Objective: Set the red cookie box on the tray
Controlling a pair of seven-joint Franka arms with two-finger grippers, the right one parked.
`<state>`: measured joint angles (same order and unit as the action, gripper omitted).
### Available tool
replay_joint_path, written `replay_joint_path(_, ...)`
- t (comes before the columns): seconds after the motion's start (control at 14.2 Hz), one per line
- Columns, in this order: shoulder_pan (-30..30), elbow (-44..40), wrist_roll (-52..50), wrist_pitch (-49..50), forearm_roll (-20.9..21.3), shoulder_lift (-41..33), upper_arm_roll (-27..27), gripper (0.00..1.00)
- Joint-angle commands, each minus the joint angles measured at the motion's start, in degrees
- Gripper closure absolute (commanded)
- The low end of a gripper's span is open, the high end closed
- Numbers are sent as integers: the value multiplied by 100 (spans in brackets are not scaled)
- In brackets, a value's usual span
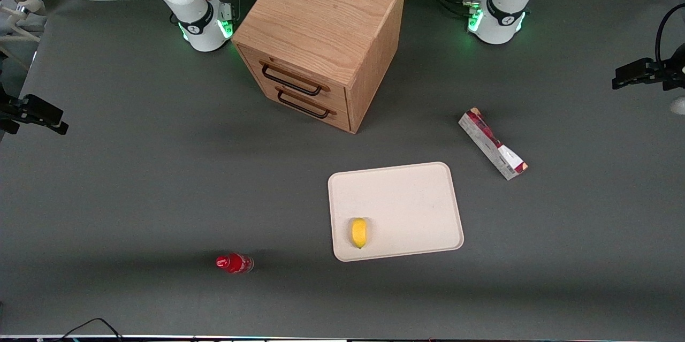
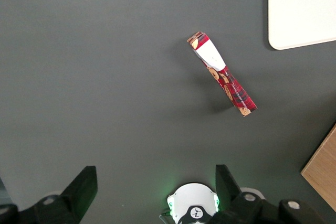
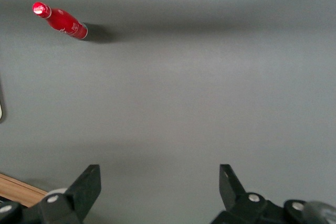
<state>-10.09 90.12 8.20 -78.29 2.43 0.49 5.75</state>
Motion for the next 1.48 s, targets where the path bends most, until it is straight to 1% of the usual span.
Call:
replay_joint_path(0.0,68,-232,77,287,82,110,39,0)
replay_joint_path(0.14,68,-232,24,288,74,136,40,0)
replay_joint_path(0.21,77,-231,-71,280,-13,205,40,0)
replay_joint_path(0.28,77,-197,-525,280,-92,241,57,0)
replay_joint_path(0.35,86,-153,-1330,271,-206,346,205,0)
replay_joint_path(0.42,86,-135,-2234,227,-260,521,424,0)
replay_joint_path(0.56,86,75,-3320,-87,-234,733,820,0)
replay_joint_path(0.7,86,592,-3841,-763,-234,768,1084,0)
replay_joint_path(0.85,95,1285,-4184,-1527,-190,769,1278,0)
replay_joint_path(1.06,112,2419,-4221,-2625,-137,734,1314,0)
replay_joint_path(1.27,112,3579,-4230,-4048,-120,725,1314,0)
replay_joint_path(1.41,112,4213,-4247,-4989,-120,768,1314,0)
